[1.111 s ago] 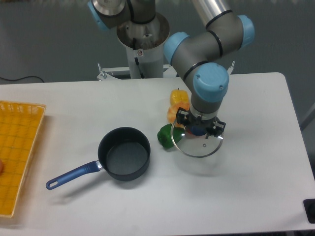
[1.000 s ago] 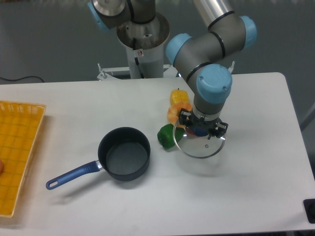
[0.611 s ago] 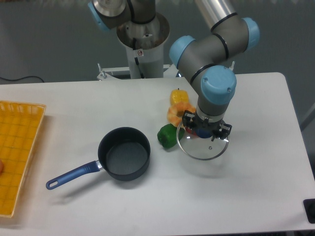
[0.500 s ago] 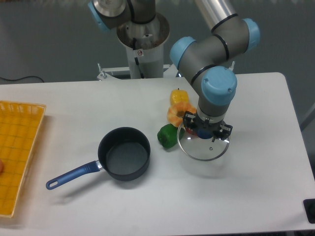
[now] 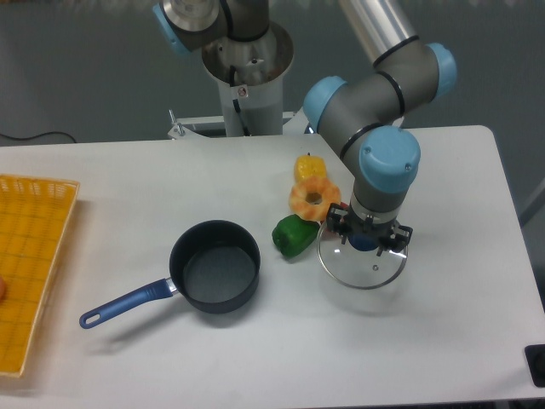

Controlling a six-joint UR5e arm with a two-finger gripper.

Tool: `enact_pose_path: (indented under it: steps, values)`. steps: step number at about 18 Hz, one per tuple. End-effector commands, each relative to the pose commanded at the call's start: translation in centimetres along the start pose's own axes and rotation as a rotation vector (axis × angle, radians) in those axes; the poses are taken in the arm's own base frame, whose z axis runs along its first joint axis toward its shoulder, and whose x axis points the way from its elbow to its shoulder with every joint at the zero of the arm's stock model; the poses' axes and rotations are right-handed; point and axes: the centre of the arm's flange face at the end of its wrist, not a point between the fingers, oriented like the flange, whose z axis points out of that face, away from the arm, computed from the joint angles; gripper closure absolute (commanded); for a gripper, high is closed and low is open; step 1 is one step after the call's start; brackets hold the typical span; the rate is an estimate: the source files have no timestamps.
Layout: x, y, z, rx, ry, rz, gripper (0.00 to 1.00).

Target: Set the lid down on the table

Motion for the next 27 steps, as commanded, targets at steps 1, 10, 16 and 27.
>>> enact_pose_path:
  steps: [1, 10, 16, 27]
  values:
    - [-0.2, -0.1, 0.1, 0.0, 0.0, 0.0, 0.48]
    - [-1.3, -1.0, 2.6, 0.012, -0.016, 0.0, 0.48]
    - [-1.5, -1.3, 3.6, 0.011, -0.009, -0.003, 0.48]
    - [-1.4, -1.7, 4.7, 0.018, -0.006, -0.019, 0.47]
